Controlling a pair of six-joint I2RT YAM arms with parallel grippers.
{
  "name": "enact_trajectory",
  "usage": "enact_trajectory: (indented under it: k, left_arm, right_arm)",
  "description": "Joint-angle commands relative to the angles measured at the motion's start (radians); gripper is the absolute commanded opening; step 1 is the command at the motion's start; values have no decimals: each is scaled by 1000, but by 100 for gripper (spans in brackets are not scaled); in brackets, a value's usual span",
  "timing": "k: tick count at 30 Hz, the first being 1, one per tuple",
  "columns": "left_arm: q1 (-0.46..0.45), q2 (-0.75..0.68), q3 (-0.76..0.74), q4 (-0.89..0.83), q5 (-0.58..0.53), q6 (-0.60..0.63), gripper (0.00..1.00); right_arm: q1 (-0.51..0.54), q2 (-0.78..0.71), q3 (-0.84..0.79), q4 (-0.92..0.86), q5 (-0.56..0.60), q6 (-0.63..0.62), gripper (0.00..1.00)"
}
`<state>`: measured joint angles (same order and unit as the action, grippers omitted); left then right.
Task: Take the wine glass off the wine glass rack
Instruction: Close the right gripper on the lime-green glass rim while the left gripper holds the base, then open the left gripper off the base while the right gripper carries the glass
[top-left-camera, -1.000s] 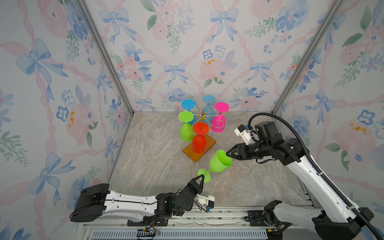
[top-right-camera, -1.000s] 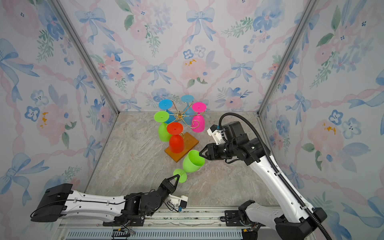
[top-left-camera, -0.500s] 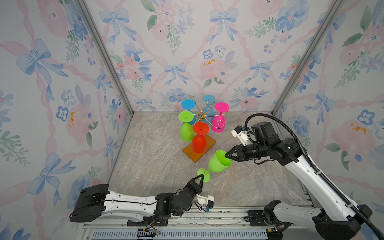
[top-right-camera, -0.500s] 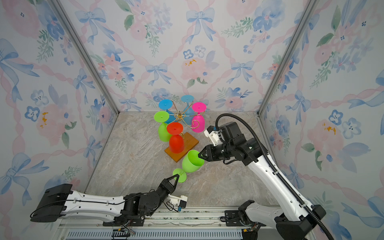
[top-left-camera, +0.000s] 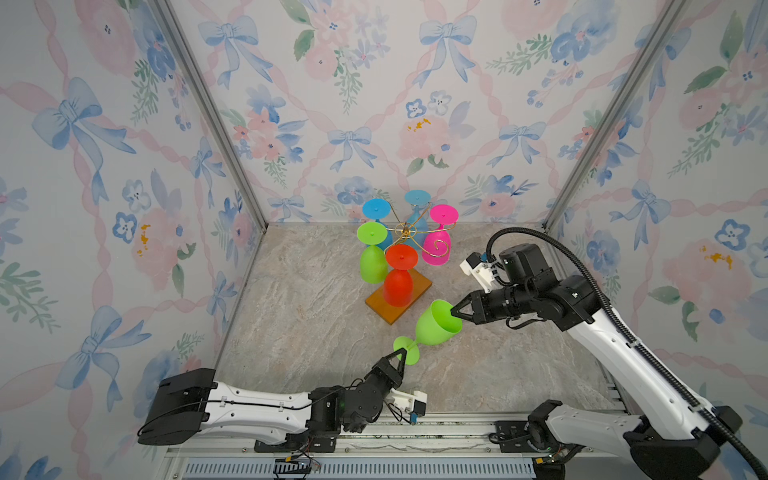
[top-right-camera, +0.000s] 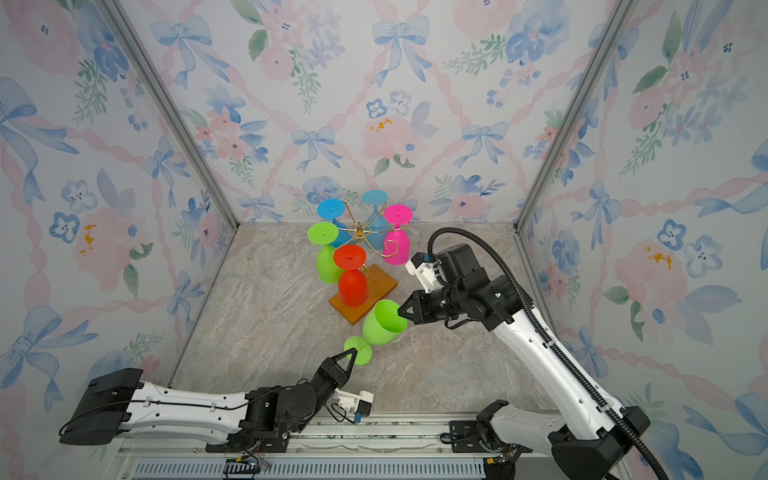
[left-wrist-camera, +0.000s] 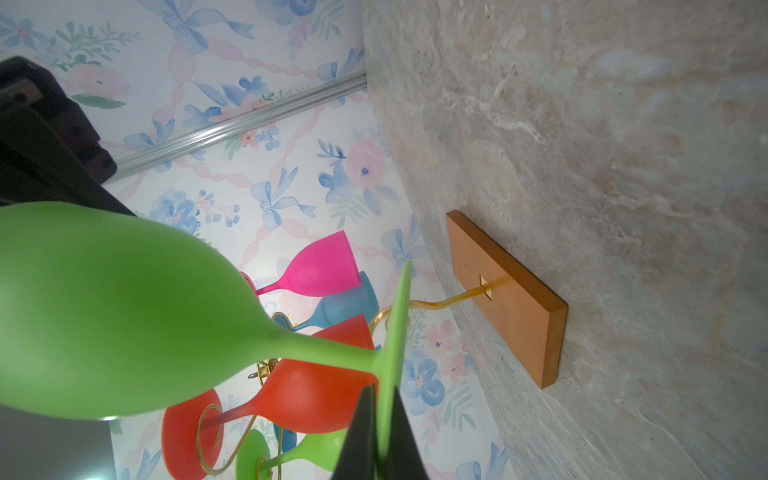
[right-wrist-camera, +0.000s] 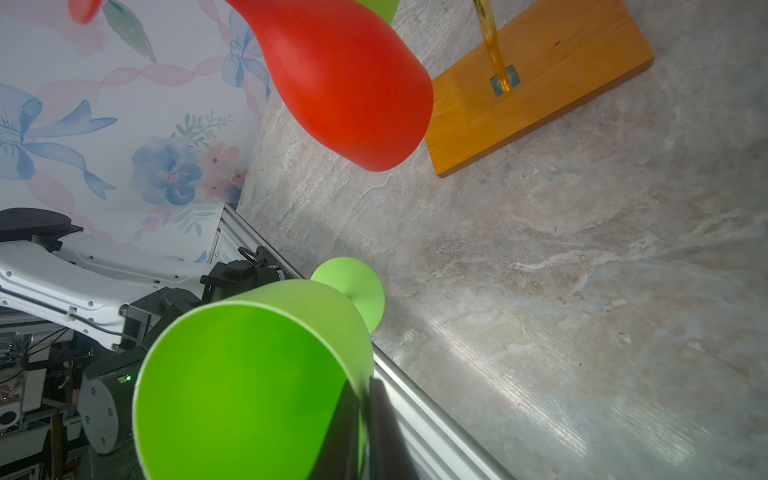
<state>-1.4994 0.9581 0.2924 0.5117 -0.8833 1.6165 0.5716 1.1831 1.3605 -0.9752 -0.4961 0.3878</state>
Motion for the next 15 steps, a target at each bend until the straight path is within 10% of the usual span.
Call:
enact_trajectory:
  k: [1, 15]
  left_arm:
    - [-1, -16, -5, 36, -9, -25, 23]
    - [-4, -8, 15, 34, -49, -253, 60]
  right_arm:
    - [11, 1, 22, -3, 25, -7, 3]
    - [-27, -27, 62, -73, 186, -41, 0]
